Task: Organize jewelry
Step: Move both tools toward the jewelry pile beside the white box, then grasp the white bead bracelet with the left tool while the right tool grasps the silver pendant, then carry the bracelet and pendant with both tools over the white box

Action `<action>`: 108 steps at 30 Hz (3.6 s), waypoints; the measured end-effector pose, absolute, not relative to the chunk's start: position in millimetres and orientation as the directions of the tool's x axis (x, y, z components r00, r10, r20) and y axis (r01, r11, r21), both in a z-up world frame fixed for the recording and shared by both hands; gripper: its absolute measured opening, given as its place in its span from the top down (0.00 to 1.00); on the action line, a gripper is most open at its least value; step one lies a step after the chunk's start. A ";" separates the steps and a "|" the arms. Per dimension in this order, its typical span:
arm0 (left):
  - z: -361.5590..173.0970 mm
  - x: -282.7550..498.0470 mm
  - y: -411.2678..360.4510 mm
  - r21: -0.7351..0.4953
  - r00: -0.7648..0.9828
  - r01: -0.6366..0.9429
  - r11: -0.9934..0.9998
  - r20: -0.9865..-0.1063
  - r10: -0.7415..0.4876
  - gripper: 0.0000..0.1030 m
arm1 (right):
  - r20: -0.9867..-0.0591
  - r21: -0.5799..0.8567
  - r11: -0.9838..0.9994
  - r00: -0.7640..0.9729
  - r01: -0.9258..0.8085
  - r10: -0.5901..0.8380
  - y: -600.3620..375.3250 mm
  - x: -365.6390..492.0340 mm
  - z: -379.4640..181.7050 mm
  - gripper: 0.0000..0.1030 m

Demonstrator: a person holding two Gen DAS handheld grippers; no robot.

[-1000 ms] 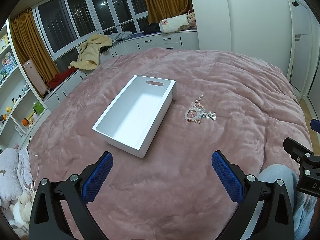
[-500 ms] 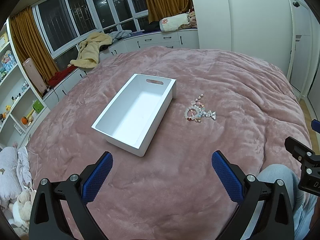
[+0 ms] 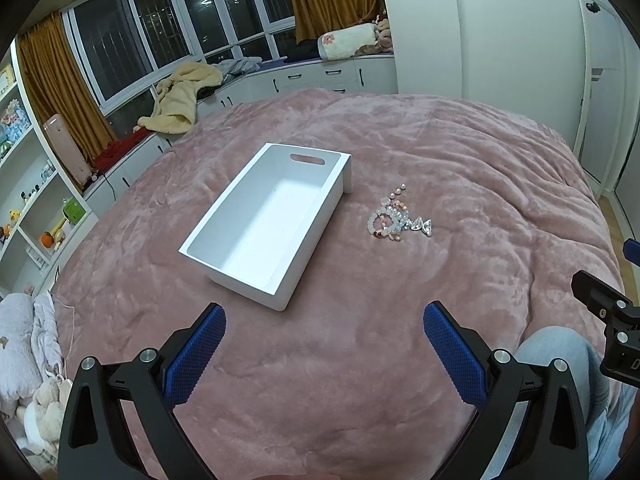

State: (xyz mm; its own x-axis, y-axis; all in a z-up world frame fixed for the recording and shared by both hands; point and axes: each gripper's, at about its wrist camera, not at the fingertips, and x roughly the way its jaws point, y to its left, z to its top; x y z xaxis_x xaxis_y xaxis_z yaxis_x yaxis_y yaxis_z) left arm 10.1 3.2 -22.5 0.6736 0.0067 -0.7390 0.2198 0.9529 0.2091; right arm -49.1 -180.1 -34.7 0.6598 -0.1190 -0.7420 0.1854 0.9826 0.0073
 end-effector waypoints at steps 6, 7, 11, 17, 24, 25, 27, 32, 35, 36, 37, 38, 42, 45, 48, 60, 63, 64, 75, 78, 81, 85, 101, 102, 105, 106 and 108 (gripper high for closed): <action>-29.7 22.0 -0.5 0.172 0.659 0.253 0.952 -0.751 -0.040 0.03 | -0.746 0.019 0.986 0.659 0.166 -0.096 -185.5 -40.2 -40.6 0.04; -31.2 24.4 -2.0 0.164 0.657 0.259 0.952 -0.753 -0.049 0.03 | -0.747 0.023 0.987 0.659 0.160 -0.089 -187.2 -37.4 -42.0 0.04; -41.0 40.3 -14.3 0.139 0.653 0.297 0.945 -0.751 -0.094 0.03 | -0.746 0.032 0.993 0.664 0.113 -0.051 -193.4 -21.4 -49.3 0.04; -59.7 79.4 -38.7 0.120 0.644 0.337 0.934 -0.753 -0.136 0.03 | -0.756 0.010 1.000 0.655 0.010 0.001 -203.8 19.0 -70.5 0.05; -84.9 129.1 -52.8 0.085 0.621 0.372 0.924 -0.763 -0.180 0.03 | -0.782 -0.011 0.998 0.622 -0.059 0.028 -214.6 61.1 -98.4 0.05; -89.6 138.0 -56.1 0.075 0.614 0.383 0.921 -0.766 -0.193 0.03 | -0.789 -0.015 0.997 0.614 -0.070 0.031 -216.3 67.7 -105.1 0.05; -98.9 150.3 -60.3 0.065 0.607 0.392 0.918 -0.768 -0.205 0.03 | -0.792 -0.013 0.996 0.608 -0.091 0.045 -218.9 79.0 -116.8 0.05; -130.9 184.2 -74.8 0.057 0.573 0.419 0.906 -0.790 -0.216 0.03 | -0.797 0.031 0.991 0.595 -0.130 0.103 -230.9 111.4 -152.4 0.08; -151.0 202.6 -80.1 0.051 0.549 0.412 0.910 -0.810 -0.204 0.03 | -0.796 0.059 0.985 0.587 -0.161 0.144 -232.2 126.8 -166.5 0.09; -156.4 206.7 -81.3 0.051 0.546 0.409 0.911 -0.814 -0.200 0.04 | -0.798 0.076 0.983 0.580 -0.170 0.162 -231.9 134.9 -173.0 0.09; -163.2 213.9 -82.7 0.049 0.541 0.407 0.912 -0.817 -0.198 0.04 | -0.800 0.084 0.981 0.575 -0.175 0.171 -231.8 141.0 -177.6 0.10; -168.4 218.6 -82.9 0.050 0.538 0.405 0.913 -0.821 -0.194 0.04 | -0.799 0.101 0.978 0.571 -0.185 0.190 -232.0 148.6 -183.6 0.11; -184.0 233.4 -83.1 0.045 0.537 0.402 0.914 -0.821 -0.195 0.07 | -0.807 0.137 0.970 0.545 -0.202 0.227 -231.0 172.3 -201.6 0.20; -196.5 245.7 -84.8 0.018 0.510 0.407 0.913 -0.834 -0.211 0.22 | -0.804 0.173 0.963 0.536 -0.205 0.258 -231.8 184.4 -212.2 0.23; -211.4 256.7 -88.0 0.036 0.490 0.398 0.917 -0.853 -0.179 0.29 | -0.795 0.189 0.958 0.540 -0.213 0.277 -230.9 191.0 -217.6 0.24; -239.1 281.7 -81.9 0.011 0.460 0.382 0.924 -0.869 -0.180 0.47 | -0.796 0.120 0.957 0.550 -0.264 0.251 -213.3 204.8 -231.9 0.46; -237.8 279.2 -81.6 -0.007 0.454 0.383 0.924 -0.869 -0.195 0.61 | -0.798 0.092 0.962 0.559 -0.256 0.225 -211.9 206.4 -233.9 0.68; -235.9 277.9 -81.9 -0.009 0.456 0.387 0.922 -0.867 -0.200 0.63 | -0.794 0.098 0.962 0.563 -0.253 0.229 -213.0 206.0 -233.4 0.78; -231.8 274.6 -67.8 -0.060 0.461 0.356 0.933 -0.857 -0.230 0.91 | -0.773 0.115 0.962 0.586 -0.248 0.243 -215.9 189.8 -224.2 0.86; -232.9 278.1 -64.1 -0.091 0.443 0.344 0.934 -0.862 -0.247 0.66 | -0.777 0.119 0.963 0.581 -0.243 0.243 -217.5 187.9 -225.4 0.86; -231.7 280.3 -64.7 -0.019 0.514 0.308 0.951 -0.838 -0.183 0.38 | -0.778 0.121 0.964 0.580 -0.238 0.241 -217.7 188.1 -226.6 0.86; -247.7 293.3 -69.7 0.015 0.475 0.293 0.956 -0.870 -0.132 0.65 | -0.778 0.122 0.964 0.580 -0.235 0.240 -217.1 188.2 -227.1 0.86; -212.7 279.5 -60.0 -0.011 0.532 0.283 0.959 -0.830 -0.167 0.86 | -0.778 0.178 0.955 0.561 -0.235 0.283 -220.7 207.0 -233.4 0.79; -210.4 278.0 -59.1 -0.012 0.535 0.285 0.958 -0.828 -0.169 0.86 | -0.776 0.182 0.955 0.562 -0.234 0.286 -221.4 206.4 -234.9 0.79; -201.6 274.4 -57.5 -0.014 0.544 0.292 0.956 -0.820 -0.179 0.86 | -0.766 0.177 0.956 0.577 -0.235 0.284 -222.1 201.5 -233.6 0.80; -198.0 273.0 -57.5 -0.019 0.546 0.297 0.955 -0.817 -0.186 0.86 | -0.760 0.178 0.955 0.583 -0.237 0.286 -222.5 199.4 -231.1 0.80; -188.3 268.3 -58.0 -0.020 0.558 0.311 0.950 -0.805 -0.200 0.86 | -0.748 0.173 0.956 0.600 -0.236 0.284 -224.3 194.1 -223.5 0.80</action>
State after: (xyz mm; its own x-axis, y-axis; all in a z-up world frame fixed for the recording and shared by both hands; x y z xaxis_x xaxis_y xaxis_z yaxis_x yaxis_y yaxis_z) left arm 268.3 -58.0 -188.3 0.5580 -0.1999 -0.8054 0.3112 0.9501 -0.0202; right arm 194.1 -224.3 -223.5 0.6000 0.2841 -0.7479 -0.2364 0.9560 0.1735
